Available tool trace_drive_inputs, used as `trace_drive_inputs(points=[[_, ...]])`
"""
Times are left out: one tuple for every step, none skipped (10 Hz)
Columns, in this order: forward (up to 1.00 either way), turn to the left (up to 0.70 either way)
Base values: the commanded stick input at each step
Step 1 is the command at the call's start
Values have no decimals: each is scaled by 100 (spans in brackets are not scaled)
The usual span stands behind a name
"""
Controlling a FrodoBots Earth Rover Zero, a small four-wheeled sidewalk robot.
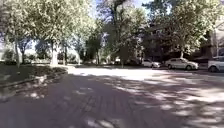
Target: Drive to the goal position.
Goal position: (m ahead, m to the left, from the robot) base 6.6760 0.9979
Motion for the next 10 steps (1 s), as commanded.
trace_drive_inputs(points=[[70,0],[70,0],[70,0],[70,0],[70,0],[70,0],[70,0],[70,0],[70,0],[70,0]])
